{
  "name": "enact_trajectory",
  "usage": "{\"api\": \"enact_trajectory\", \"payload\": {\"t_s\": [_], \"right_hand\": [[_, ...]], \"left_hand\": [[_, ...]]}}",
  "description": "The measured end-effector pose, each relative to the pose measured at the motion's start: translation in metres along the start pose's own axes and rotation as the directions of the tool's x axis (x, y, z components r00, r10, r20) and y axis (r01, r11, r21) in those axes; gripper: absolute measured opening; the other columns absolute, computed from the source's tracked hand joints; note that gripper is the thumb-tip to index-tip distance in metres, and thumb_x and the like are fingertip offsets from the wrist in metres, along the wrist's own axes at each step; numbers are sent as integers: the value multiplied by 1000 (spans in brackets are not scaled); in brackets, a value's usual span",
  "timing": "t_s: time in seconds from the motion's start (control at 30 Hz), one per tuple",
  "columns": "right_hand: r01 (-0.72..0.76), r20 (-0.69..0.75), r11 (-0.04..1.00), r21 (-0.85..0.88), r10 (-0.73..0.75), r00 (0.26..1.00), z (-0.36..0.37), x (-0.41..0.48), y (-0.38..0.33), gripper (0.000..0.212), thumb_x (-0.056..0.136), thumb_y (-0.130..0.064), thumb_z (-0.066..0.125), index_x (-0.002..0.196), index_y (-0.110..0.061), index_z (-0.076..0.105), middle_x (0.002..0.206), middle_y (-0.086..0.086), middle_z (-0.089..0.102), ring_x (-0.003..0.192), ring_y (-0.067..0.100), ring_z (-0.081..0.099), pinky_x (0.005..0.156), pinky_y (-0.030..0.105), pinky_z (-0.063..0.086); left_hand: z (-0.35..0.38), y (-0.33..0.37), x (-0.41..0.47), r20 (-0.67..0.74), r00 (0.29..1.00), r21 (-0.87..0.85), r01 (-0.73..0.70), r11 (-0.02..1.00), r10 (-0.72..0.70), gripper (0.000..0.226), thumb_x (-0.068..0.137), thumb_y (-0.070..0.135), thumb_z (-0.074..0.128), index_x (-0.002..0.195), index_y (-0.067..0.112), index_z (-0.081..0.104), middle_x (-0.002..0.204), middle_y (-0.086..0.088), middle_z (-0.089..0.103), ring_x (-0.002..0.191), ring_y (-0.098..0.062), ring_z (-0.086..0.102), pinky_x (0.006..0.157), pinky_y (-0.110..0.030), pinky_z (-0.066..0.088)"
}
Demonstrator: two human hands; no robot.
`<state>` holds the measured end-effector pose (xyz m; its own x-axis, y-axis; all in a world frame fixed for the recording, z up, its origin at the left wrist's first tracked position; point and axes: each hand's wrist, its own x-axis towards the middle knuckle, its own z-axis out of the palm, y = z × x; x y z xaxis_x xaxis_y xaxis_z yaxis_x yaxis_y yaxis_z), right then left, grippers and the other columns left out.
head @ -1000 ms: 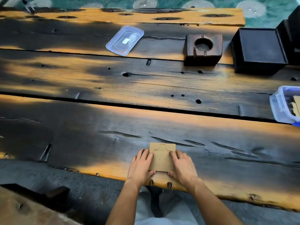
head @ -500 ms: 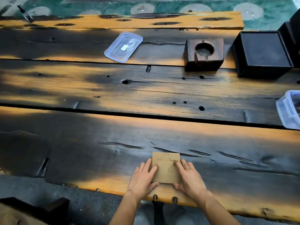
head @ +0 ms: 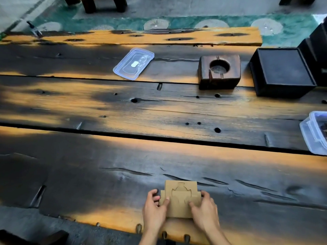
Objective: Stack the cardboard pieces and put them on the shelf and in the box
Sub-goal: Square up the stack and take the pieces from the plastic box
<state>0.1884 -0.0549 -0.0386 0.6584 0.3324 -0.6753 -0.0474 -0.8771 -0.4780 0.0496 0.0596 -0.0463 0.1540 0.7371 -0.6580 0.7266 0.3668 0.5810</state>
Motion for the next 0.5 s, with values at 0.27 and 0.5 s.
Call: {"api": "enact_trajectory", "payload": {"t_s": [0.27,0.5], "right_hand": [[-3,62,964,266,-14,998,10,28,-34,19,95,-22,59,111,-29,53,121,5,50,119,25,52,99,36,39],[216,-166,631,745,-138,976,3,113,-139,39,107,-39,44,140,-24,58,137,-16,54,125,-4,49,103,10,30]], "left_hand": [[14,42,26,-90,984,-348,112,931,-152,27,109,49,46,117,34,67,126,-6,52,131,-29,53,100,-29,32],[7,145,141,-168,978,-611,-200,766,122,30,111,29,52,91,15,69,96,7,72,97,-11,62,88,-27,47]]}}
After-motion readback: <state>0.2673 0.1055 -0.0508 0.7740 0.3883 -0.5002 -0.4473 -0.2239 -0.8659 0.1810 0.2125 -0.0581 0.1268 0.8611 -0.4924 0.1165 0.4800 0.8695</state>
